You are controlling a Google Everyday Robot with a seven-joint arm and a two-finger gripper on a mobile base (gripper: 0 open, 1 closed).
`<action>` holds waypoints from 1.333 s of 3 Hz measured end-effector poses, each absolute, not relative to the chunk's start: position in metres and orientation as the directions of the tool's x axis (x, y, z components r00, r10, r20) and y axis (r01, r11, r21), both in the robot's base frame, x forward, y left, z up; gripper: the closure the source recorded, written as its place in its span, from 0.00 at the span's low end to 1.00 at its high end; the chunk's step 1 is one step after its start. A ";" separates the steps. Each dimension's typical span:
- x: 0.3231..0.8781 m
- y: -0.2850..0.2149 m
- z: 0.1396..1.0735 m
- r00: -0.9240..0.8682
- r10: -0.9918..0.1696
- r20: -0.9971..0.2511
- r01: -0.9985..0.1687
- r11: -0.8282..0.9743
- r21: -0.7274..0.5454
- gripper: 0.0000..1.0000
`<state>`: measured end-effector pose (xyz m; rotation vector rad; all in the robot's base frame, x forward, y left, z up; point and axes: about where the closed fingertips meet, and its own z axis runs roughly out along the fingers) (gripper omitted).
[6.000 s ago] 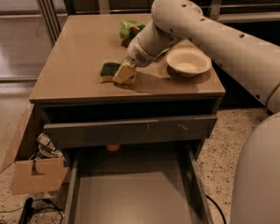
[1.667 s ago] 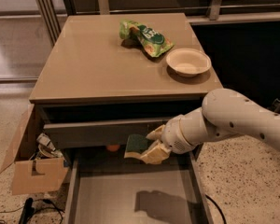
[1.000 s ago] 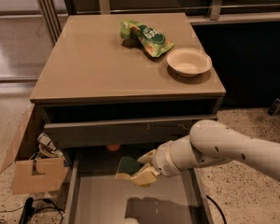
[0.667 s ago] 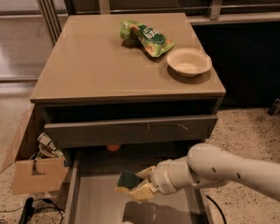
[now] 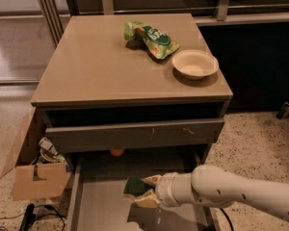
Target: Place sponge into middle drawer
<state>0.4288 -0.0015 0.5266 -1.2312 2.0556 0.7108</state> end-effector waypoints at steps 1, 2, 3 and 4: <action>0.429 -0.001 0.527 -0.364 -0.559 -0.745 -0.900 0.417 0.126 1.00; 0.434 0.008 0.508 -0.378 -0.576 -0.724 -0.902 0.407 0.147 1.00; 0.448 0.014 0.470 -0.378 -0.607 -0.700 -0.909 0.388 0.154 1.00; 0.461 0.007 0.435 -0.365 -0.626 -0.689 -0.912 0.389 0.130 1.00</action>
Offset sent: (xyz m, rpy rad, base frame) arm 0.0168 0.0264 -0.0544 -0.0498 0.0912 0.0375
